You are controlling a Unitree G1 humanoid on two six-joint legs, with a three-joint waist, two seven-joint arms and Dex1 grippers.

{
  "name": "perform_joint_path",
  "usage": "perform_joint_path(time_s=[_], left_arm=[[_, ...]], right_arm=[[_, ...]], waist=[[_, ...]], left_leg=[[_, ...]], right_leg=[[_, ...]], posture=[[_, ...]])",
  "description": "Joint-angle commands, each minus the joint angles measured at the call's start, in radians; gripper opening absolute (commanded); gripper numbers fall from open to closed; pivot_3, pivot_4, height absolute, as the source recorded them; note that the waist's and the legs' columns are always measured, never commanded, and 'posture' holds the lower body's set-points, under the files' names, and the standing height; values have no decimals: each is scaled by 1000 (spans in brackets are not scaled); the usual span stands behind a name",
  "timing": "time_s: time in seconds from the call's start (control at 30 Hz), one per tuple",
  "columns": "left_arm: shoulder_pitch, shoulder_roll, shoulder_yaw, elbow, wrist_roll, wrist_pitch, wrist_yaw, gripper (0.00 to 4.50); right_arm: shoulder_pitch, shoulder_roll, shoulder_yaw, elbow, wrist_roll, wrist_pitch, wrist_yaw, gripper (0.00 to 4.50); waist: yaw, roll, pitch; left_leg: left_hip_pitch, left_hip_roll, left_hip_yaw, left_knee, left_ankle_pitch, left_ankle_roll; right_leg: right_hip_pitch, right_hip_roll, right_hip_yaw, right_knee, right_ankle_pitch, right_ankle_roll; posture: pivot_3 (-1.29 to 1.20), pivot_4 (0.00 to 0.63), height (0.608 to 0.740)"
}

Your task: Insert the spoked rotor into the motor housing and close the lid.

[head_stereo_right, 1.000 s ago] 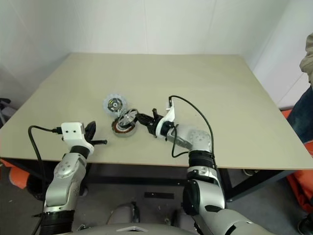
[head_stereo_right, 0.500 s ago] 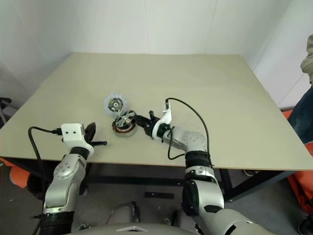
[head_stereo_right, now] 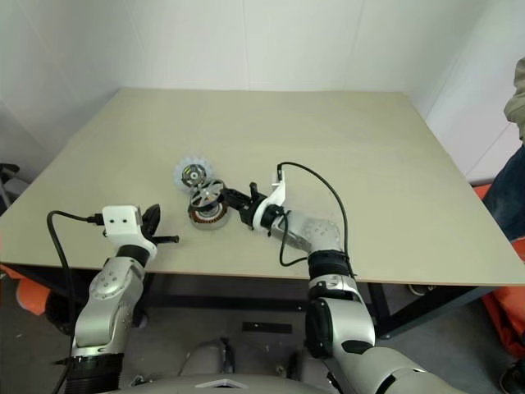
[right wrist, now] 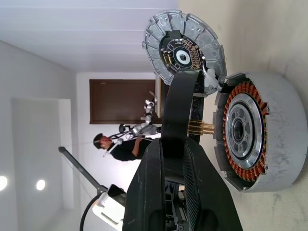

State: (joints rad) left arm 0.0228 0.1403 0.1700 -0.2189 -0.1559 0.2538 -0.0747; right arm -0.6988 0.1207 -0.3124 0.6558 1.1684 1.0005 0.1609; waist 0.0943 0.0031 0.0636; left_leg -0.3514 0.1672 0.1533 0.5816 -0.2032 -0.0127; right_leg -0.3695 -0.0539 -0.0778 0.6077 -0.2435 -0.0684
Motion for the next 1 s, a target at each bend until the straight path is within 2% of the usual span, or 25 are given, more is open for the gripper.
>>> perform_joint_path(time_s=[0.03, 0.83, 1.0], left_arm=[[-6, 10, 13, -44, -1, 0, 3, 0], [-2, 10, 11, -61, -2, 15, 8, 0], [-4, 9, 9, -59, -3, 14, 7, 0]], right_arm=[[-107, 178, -2, -1, 34, -5, 26, 223], [-144, 178, 43, 120, -32, -63, 140, 223], [-150, 169, 45, 116, -42, -70, 152, 1872]], waist=[[0, 0, 0], [0, 0, 0], [0, 0, 0]], left_leg=[[0, 0, 0, 0, 0, 0], [0, 0, 0, 0, 0, 0], [0, 0, 0, 0, 0, 0]], right_leg=[[0, 0, 0, 0, 0, 0], [0, 0, 0, 0, 0, 0], [0, 0, 0, 0, 0, 0]], posture=[[0, 0, 740], [0, 0, 740], [0, 0, 740]])
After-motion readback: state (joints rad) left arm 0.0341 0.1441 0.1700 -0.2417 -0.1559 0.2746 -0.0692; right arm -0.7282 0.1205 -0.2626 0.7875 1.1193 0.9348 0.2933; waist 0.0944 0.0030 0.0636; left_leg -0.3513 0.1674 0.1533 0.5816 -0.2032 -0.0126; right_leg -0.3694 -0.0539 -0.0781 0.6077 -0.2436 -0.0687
